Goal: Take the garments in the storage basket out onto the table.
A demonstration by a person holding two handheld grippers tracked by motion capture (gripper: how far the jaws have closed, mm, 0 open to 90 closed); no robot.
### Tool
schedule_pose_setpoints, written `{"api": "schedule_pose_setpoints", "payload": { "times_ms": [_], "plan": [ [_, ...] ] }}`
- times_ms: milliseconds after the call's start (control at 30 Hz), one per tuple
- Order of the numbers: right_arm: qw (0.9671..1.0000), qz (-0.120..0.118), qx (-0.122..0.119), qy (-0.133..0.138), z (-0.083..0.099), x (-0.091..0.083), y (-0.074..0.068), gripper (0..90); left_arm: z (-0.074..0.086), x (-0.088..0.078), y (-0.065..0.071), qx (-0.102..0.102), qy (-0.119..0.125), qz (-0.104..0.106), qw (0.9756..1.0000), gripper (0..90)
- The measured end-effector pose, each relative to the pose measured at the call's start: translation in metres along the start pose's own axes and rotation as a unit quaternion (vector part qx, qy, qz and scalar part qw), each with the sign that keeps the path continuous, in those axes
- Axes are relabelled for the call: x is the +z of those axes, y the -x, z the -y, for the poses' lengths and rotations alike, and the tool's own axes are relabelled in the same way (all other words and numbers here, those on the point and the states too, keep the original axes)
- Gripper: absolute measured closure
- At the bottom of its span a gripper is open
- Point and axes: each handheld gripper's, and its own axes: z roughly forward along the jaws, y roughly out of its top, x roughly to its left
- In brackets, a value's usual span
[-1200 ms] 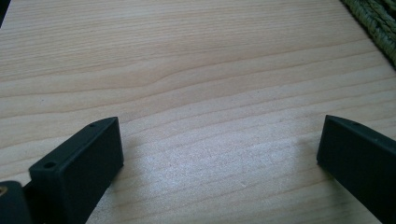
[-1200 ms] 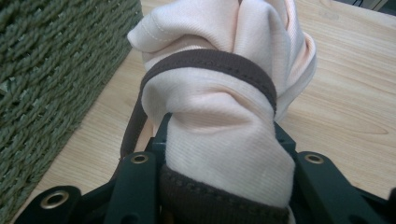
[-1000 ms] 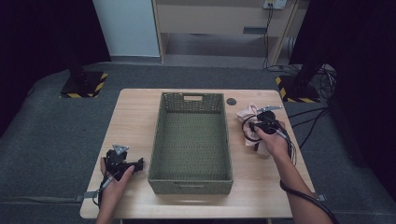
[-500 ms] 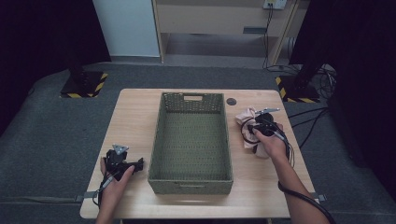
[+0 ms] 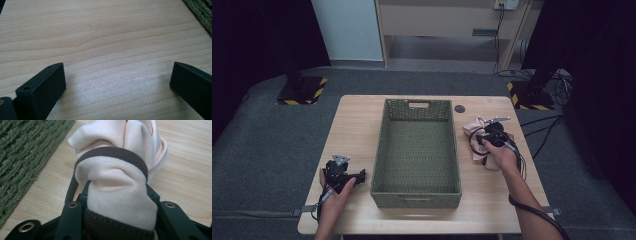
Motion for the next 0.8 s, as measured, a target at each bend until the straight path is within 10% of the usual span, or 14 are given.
{"api": "schedule_pose_setpoints", "payload": {
  "times_ms": [333,800],
  "plan": [
    [0.9999,-0.008,0.005,-0.009,0.006,0.006,0.003,51.1,0.0,0.0,0.0,0.0,0.0,0.0,1.0,0.0],
    [0.9991,-0.026,0.029,0.013,0.002,-0.014,0.004,10.4,0.0,0.0,0.0,0.0,0.0,0.0,1.0,0.0]
  ]
}}
